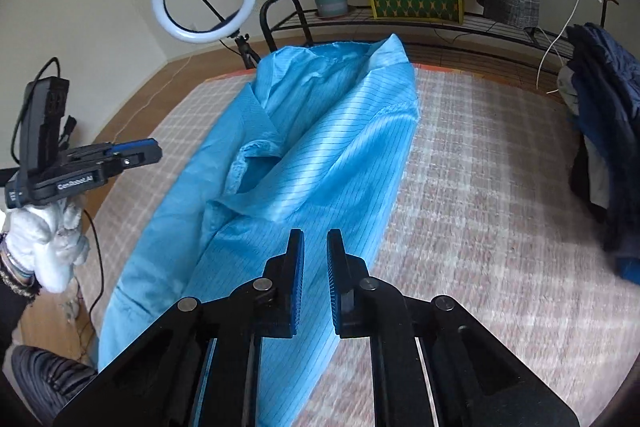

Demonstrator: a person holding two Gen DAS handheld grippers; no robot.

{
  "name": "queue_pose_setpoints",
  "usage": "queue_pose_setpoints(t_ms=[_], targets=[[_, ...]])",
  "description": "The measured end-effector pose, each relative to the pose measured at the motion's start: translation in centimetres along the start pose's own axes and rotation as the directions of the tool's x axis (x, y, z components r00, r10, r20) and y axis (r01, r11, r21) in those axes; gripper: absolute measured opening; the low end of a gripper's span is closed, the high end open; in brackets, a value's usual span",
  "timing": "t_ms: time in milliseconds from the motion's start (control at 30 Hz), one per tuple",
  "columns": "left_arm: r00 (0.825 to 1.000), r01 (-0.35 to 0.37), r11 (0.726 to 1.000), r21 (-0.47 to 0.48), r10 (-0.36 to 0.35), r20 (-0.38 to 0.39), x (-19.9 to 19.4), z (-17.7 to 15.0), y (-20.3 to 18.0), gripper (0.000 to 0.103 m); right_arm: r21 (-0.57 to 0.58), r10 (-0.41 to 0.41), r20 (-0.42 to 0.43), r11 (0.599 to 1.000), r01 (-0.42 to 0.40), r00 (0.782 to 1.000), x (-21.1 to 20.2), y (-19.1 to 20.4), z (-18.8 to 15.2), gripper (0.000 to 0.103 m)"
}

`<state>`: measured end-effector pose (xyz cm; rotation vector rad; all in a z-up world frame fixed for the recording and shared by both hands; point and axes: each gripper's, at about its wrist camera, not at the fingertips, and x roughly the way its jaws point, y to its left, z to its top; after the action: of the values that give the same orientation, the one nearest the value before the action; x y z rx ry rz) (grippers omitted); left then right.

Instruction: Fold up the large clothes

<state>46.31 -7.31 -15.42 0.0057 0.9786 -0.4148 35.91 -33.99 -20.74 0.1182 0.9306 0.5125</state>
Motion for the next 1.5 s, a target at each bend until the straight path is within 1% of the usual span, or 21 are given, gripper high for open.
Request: queue_pose_setpoints(t_ms=[67, 233, 333, 367, 467, 533, 567, 633, 733, 833, 867, 900, 933, 1000, 1033, 1067, 1200, 1267, 1367, 1433, 1500], targets=[[0.999, 0.022, 1.0, -0.01, -0.023, -0.034, 3.4, 0.7, 0.8, 0.018, -0.008, 0.012, -0.016, 1.0, -0.012, 1.0, 2.7, -0.6, 1.0, 0.01], [0.995, 0.051, 0.999, -0.007, -0.051, -0.089, 9.3, 1.7, 1.6, 0.018, -0.055, 0.009, -0.05, 0.998, -0.012, 0.999, 7.8, -1.0, 3.6, 0.01], [0.992, 0.076, 0.997, -0.012, -0.077, -0.101, 11.2, 1.7, 2.0, 0.018, -0.114, 0.023, -0.043, 0.993, -0.028, 0.999, 9.1, -0.6, 5.6, 0.01], [0.992, 0.082, 0.997, -0.015, -0.083, -0.093, 11.4, 1.7, 2.1, 0.018, -0.126, 0.032, -0.038, 0.991, -0.037, 0.999, 9.6, -0.5, 6.5, 0.01], [0.992, 0.11, 0.993, -0.048, -0.112, -0.056, 10.3, 2.2, 2.8, 0.018, -0.128, 0.063, -0.056, 0.989, -0.07, 0.996, 12.4, -0.5, 9.1, 0.01], [0.988, 0.154, 0.985, -0.074, -0.154, -0.003, 8.4, 2.7, 3.3, 0.018, -0.134, 0.045, -0.089, 0.989, -0.057, 0.995, 14.9, -0.3, 10.2, 0.01], [0.983, 0.18, 0.981, -0.066, -0.179, 0.029, 6.9, 2.8, 3.2, 0.018, -0.137, 0.033, -0.112, 0.989, -0.049, 0.993, 16.0, -0.2, 10.5, 0.01], [0.976, 0.208, 0.978, -0.018, -0.206, 0.07, 4.7, 2.9, 2.5, 0.018, -0.152, 0.013, -0.139, 0.988, -0.034, 0.99, 17.8, -0.1, 11.1, 0.01], [0.957, 0.277, 0.961, 0.02, -0.278, 0.08, 3.6, 3.3, 1.2, 0.018, -0.151, 0.016, -0.14, 0.988, -0.037, 0.99, 18.5, -0.2, 11.5, 0.01], [0.949, 0.306, 0.952, 0.026, -0.307, 0.065, 4.3, 3.7, 0.4, 0.018, -0.144, 0.01, -0.14, 0.989, -0.031, 0.99, 18.1, -0.7, 11.6, 0.01], [0.955, 0.291, 0.956, 0.029, -0.292, 0.058, 4.9, 3.8, 0.3, 0.018, -0.144, 0.005, -0.142, 0.989, -0.026, 0.99, 17.8, -0.9, 11.6, 0.01], [0.963, 0.267, 0.963, 0.027, -0.268, 0.037, 5.4, 3.5, 0.1, 0.018, -0.138, 0.012, -0.135, 0.99, -0.031, 0.991, 17.3, -1.3, 11.8, 0.01], [0.976, 0.218, 0.975, 0.031, -0.218, -0.011, 6.8, 3.4, 0.1, 0.018, -0.123, 0.03, -0.119, 0.991, -0.044, 0.992, 16.5, -1.9, 12.0, 0.01], [0.989, 0.136, 0.99, 0.046, -0.133, -0.056, 8.7, 2.8, 0.0, 0.018, -0.077, 0.074, -0.06, 0.994, -0.079, 0.995, 14.2, -3.5, 12.3, 0.01], [0.993, 0.092, 0.994, 0.052, -0.088, -0.077, 9.5, 2.5, 0.2, 0.018, -0.059, 0.077, -0.036, 0.995, -0.079, 0.996, 13.3, -4.3, 12.5, 0.01], [0.994, 0.067, 0.996, 0.055, -0.062, -0.085, 10.0, 2.1, 0.5, 0.018, -0.035, 0.069, -0.01, 0.997, -0.07, 0.998, 12.1, -5.2, 12.4, 0.01], [0.997, 0.018, 0.998, 0.065, -0.014, -0.072, 10.4, 1.3, 1.5, 0.018, 0.08, 0.069, 0.059, 0.994, -0.074, 0.996, 7.1, -8.2, 10.5, 0.01], [0.997, 0.02, 0.999, 0.039, -0.018, -0.069, 9.8, 1.3, 2.0, 0.018, 0.121, 0.073, 0.067, 0.989, -0.08, 0.995, 4.8, -8.6, 9.0, 0.01], [0.999, 0.037, 0.999, -0.003, -0.037, -0.035, 6.9, 1.3, 2.3, 0.018, 0.12, 0.062, 0.082, 0.99, -0.072, 0.995, 0.9, -7.5, 5.9, 0.01], [0.998, 0.055, 0.998, -0.022, -0.056, -0.003, 3.7, 0.8, 2.3, 0.018, 0.119, 0.071, 0.089, 0.99, -0.081, 0.993, -1.5, -6.3, 4.0, 0.01], [0.998, 0.065, 0.998, -0.017, -0.064, 0.028, 0.0, 0.0, 1.7, 0.018, 0.121, 0.076, 0.097, 0.989, -0.087, 0.992, -4.2, -5.0, 1.8, 0.01]])
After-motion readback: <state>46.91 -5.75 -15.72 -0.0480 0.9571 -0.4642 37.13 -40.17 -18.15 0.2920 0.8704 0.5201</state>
